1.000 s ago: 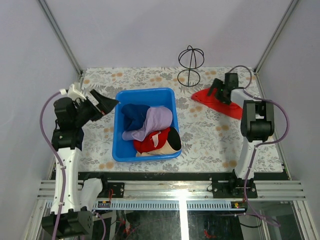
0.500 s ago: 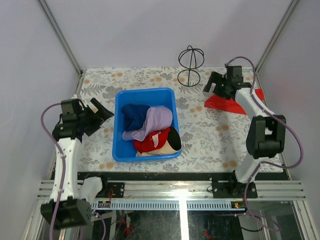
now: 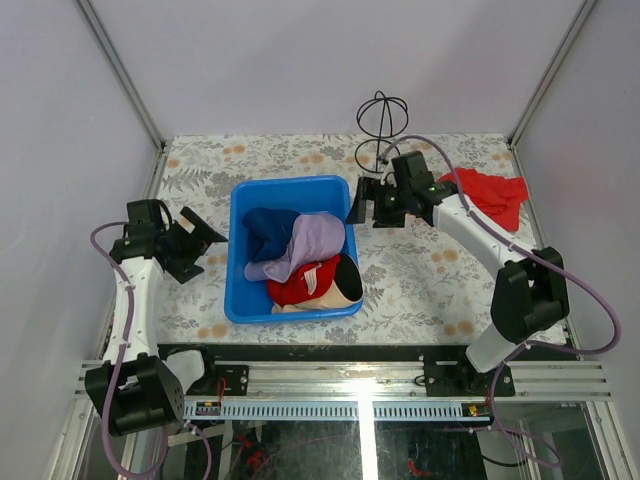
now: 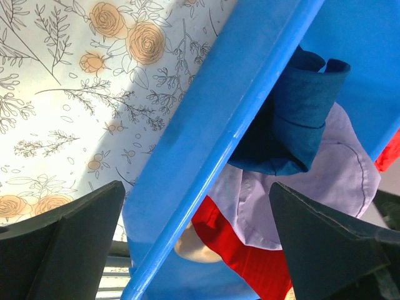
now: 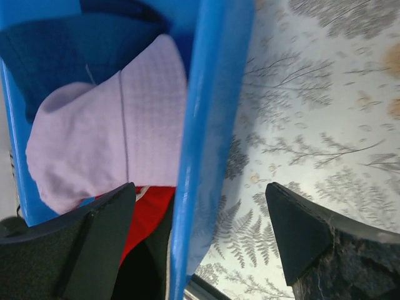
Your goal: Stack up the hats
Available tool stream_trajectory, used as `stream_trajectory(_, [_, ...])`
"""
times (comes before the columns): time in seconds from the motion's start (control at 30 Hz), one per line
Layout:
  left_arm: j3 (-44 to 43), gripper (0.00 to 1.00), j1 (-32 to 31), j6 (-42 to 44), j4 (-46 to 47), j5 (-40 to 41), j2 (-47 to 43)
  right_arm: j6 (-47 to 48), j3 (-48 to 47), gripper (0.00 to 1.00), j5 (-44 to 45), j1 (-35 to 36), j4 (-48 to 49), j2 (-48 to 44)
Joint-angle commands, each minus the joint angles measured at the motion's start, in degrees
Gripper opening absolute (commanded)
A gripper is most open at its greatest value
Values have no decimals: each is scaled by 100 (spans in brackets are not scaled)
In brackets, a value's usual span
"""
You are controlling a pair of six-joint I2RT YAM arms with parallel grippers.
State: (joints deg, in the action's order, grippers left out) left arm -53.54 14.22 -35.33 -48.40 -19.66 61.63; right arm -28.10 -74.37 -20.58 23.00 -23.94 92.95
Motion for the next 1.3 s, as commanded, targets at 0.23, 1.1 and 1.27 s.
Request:
stream_trajectory(0.23, [92, 100, 221, -536, -336, -88, 189, 95, -845, 90, 199, 556, -253, 920])
stream_trajectory(1.1, [-1188, 100, 422, -657, -609, 89, -59, -3023, -2921, 0, 702, 793, 1470, 2685])
stream_trajectory(1.27, [-342, 100, 538, -1100, 50, -879, -72, -4233, -2866, 0, 1356, 793, 1918, 2689])
